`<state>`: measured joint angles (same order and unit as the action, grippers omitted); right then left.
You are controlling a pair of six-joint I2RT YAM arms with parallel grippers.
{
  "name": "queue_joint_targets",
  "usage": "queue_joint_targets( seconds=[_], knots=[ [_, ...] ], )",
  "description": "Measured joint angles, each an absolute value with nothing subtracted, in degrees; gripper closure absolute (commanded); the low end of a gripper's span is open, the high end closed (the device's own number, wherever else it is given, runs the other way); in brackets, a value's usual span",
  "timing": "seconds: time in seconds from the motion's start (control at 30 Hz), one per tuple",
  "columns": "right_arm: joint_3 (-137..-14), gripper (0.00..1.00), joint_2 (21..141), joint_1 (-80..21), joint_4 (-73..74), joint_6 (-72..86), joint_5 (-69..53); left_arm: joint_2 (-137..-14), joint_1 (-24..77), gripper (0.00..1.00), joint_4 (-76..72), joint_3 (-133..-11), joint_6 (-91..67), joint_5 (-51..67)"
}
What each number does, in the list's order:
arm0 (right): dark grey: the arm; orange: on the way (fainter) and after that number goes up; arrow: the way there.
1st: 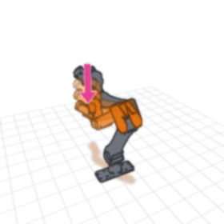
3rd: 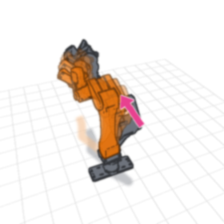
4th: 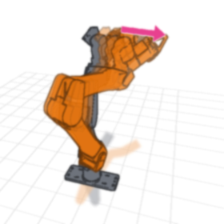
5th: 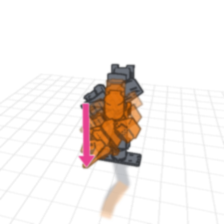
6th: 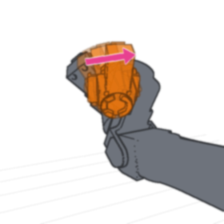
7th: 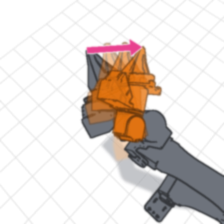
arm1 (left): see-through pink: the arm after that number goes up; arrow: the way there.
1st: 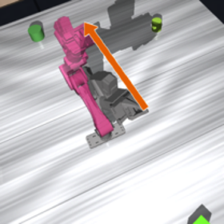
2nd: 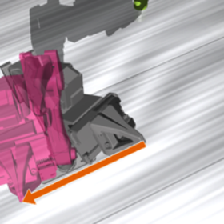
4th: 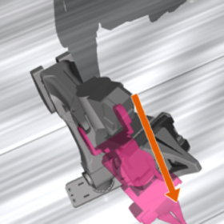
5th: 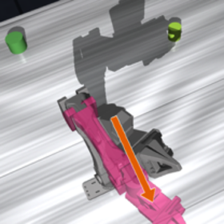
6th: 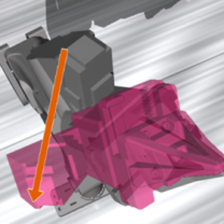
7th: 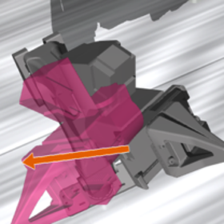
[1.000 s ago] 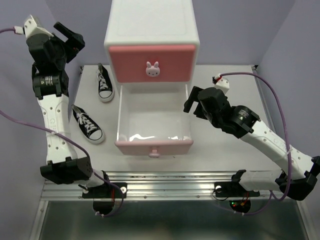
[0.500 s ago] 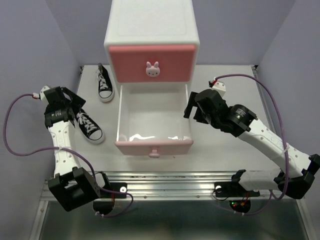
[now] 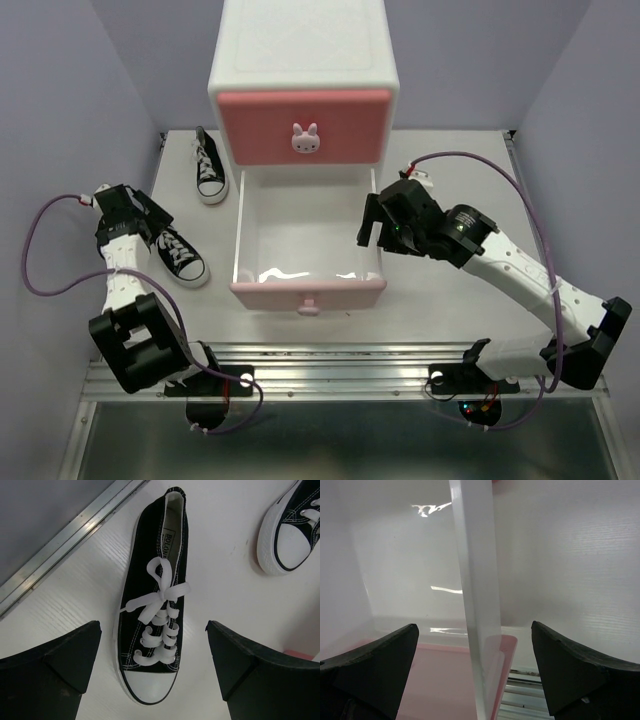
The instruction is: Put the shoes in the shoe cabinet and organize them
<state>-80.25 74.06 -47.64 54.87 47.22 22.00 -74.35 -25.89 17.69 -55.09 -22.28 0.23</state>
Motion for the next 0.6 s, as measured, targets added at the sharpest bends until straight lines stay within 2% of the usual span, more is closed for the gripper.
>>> queue_joint_targets(
  seconds=[0.33,0.6],
  knots=[
    [-85.0,0.00,79.3,-47.6,56.1,45.9,17.9,-78.6,-25.9,0.01,13.1,-55.1,-17.0,-1.0],
    [-87.3,0.00,82.4,-47.6,56.6,44.8,16.5,-83.5,-25.2,0.01,9.9,-53.9,-15.8,3.8]
  ],
)
